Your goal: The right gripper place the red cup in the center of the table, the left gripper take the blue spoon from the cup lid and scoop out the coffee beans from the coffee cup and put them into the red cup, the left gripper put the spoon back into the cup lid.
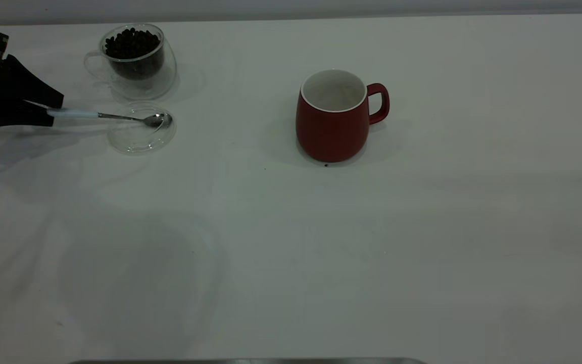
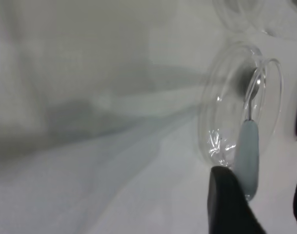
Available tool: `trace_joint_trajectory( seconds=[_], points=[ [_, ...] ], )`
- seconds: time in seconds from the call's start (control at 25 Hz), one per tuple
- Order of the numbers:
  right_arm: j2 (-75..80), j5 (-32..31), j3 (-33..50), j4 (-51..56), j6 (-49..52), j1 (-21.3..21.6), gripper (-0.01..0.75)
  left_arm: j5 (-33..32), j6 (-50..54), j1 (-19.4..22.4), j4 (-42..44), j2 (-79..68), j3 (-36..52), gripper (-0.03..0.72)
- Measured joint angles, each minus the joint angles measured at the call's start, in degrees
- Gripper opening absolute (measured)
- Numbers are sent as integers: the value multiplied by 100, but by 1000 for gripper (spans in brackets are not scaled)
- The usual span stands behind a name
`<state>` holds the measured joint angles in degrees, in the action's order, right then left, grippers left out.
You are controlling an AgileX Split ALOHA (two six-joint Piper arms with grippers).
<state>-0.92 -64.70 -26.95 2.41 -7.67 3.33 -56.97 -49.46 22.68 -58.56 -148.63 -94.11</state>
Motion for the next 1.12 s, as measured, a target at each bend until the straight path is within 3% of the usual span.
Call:
trace_joint_trajectory(
  seconds=[0.32, 0.64, 1.12],
  points=[
    [0, 0, 0, 0, 0, 0, 546, 97, 5, 5, 33, 6, 0, 482],
    [0, 0, 0, 0, 0, 0, 546, 106, 414, 5, 1121, 868, 0, 489],
    [0, 0, 0, 0, 0, 0, 546, -872, 1347, 5, 1497, 3438, 0, 489]
  ],
)
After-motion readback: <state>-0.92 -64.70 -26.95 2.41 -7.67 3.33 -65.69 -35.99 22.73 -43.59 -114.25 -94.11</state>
